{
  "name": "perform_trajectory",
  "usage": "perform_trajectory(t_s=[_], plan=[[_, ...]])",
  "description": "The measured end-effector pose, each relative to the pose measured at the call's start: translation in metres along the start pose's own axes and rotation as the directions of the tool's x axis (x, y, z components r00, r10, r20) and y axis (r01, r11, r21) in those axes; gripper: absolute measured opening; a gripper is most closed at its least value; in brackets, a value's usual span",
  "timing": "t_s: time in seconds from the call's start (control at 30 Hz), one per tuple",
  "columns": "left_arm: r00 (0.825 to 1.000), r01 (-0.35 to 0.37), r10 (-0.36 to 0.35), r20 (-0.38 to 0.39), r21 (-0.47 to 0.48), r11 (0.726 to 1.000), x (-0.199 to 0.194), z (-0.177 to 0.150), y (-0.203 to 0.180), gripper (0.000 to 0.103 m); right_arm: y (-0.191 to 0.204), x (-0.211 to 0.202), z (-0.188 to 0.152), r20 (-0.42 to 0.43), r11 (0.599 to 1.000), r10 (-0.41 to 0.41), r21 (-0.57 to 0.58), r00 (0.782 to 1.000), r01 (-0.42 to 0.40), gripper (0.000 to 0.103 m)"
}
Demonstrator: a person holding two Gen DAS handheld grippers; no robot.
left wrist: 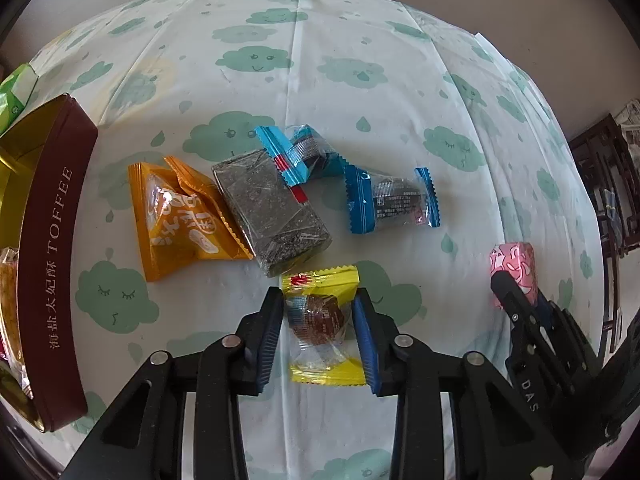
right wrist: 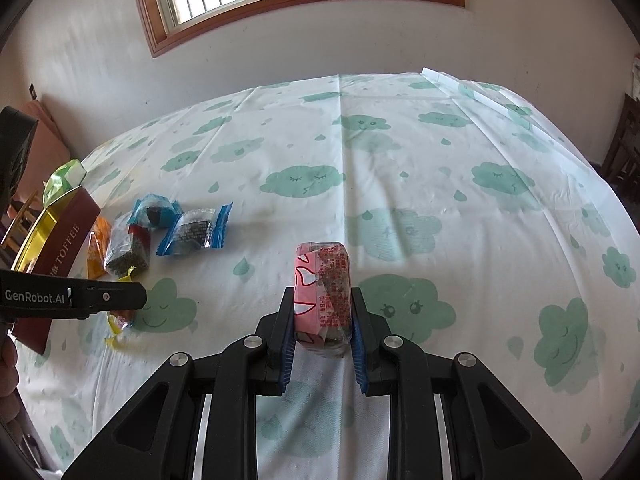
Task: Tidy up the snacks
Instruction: 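Carry the yellow candy into the tin and open the left tool while the right tool holds the pink candy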
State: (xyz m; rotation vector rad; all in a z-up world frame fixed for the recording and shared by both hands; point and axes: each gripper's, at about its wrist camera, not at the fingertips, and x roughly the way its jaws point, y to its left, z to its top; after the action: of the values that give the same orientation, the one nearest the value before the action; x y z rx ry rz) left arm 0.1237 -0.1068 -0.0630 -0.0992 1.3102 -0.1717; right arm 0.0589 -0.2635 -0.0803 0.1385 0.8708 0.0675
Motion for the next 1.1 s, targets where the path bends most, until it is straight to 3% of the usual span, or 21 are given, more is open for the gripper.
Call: perform_trajectory(t_s=[0.27,0.7,0.97,1.1], plan=[[1.0,-0.005,0.004,0.015,0.043,0.999,-0.008,-0.01,0.004,0.03,0.0,0.0,0.0,0.0,1.0,-0.003,-0.001,1.0,0.003,0.025],[0.993,-0.056,0.045,0.108,0.101,0.993,-0.059,-0.015,0.035,0.03,0.006,0.001,0.001,-0.005,0.999,-0.04,-0.032,0.999,0.04,0.025],[0.967,-0.157,0.145,0.209,0.039,0.987,-0.101,0.007,0.103,0.03,0.013,0.003,0.001,-0.007,0.994,-0.086,-0.063,0.996,0.086,0.025],[0.937,-0.238,0.234,0.259,-0.015,0.971,-0.114,0.022,0.148,0.03,0.016,0.004,0.001,-0.008,0.992,-0.101,-0.075,0.995,0.1,0.025]])
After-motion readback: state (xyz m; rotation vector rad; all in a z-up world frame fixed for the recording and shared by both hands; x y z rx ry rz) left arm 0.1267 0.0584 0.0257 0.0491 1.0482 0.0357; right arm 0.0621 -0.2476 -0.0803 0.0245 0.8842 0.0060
